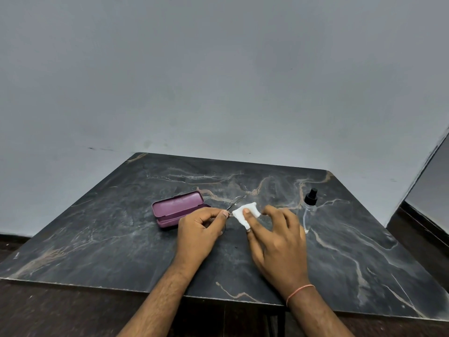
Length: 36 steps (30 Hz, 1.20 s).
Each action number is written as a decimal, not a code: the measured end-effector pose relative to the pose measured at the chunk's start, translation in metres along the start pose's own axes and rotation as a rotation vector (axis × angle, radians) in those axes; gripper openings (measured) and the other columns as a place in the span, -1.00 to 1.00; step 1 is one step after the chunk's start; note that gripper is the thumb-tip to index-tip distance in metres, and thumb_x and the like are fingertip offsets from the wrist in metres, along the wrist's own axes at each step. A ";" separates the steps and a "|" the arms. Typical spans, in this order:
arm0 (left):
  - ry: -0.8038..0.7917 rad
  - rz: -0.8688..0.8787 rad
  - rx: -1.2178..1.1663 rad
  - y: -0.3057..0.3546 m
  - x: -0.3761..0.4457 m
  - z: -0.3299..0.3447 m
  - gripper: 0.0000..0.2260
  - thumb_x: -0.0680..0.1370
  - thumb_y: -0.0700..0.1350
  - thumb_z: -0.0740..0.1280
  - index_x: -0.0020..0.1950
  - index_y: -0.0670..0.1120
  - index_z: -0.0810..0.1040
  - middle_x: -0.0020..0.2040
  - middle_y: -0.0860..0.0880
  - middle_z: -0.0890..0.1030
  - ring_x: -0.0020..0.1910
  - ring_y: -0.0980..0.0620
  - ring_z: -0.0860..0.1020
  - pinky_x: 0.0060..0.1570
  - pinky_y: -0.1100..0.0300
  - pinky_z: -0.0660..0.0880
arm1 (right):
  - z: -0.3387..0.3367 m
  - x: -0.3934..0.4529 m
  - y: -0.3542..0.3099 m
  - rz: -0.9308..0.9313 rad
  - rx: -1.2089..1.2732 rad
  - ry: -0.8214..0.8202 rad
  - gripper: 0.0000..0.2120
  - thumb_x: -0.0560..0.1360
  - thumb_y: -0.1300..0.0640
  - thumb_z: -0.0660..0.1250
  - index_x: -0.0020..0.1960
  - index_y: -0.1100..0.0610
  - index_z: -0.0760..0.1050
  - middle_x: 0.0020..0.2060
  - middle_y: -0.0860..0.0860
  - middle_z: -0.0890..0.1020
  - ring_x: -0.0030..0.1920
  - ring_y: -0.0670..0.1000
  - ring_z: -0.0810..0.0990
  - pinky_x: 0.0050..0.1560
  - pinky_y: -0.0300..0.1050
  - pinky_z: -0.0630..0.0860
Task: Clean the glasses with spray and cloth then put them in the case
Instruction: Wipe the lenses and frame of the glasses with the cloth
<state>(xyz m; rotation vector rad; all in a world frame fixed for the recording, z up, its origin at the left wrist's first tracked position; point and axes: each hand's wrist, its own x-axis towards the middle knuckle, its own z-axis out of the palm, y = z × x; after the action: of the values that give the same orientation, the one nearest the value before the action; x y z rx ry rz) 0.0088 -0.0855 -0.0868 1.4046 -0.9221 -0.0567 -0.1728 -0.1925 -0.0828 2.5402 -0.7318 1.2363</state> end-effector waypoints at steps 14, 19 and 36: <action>-0.040 0.018 0.076 0.003 -0.001 0.002 -0.90 0.61 -0.16 0.56 -0.03 0.03 0.85 -0.25 0.12 0.76 -0.27 0.17 0.68 -0.18 0.20 0.60 | 0.004 0.003 -0.003 -0.133 0.006 -0.033 -0.56 0.61 -0.11 0.39 0.49 -0.26 0.53 0.15 -0.06 0.56 0.09 0.08 0.50 -0.08 0.02 0.37; -0.070 0.088 0.132 0.003 -0.003 0.004 -0.91 0.62 -0.14 0.56 -0.04 0.01 0.84 -0.25 0.23 0.73 -0.26 0.22 0.67 -0.15 0.28 0.57 | 0.004 0.005 -0.002 -0.001 0.011 0.024 -0.56 0.65 -0.13 0.33 0.52 -0.26 0.50 0.12 -0.06 0.53 0.07 0.08 0.47 -0.08 0.04 0.38; -0.022 -0.010 0.016 -0.009 0.000 0.000 -0.79 0.56 0.20 0.46 -0.01 0.13 0.84 -0.17 0.06 0.80 -0.18 0.03 0.77 -0.11 -0.16 0.76 | 0.002 0.002 -0.002 -0.029 0.046 0.037 -0.60 0.61 -0.09 0.39 0.44 -0.20 0.58 0.09 -0.09 0.55 0.07 0.08 0.49 -0.08 0.05 0.42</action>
<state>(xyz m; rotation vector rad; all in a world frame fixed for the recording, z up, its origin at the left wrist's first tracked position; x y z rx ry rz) 0.0133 -0.0881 -0.0945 1.4265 -0.9357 -0.0731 -0.1692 -0.1924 -0.0829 2.5476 -0.6640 1.3011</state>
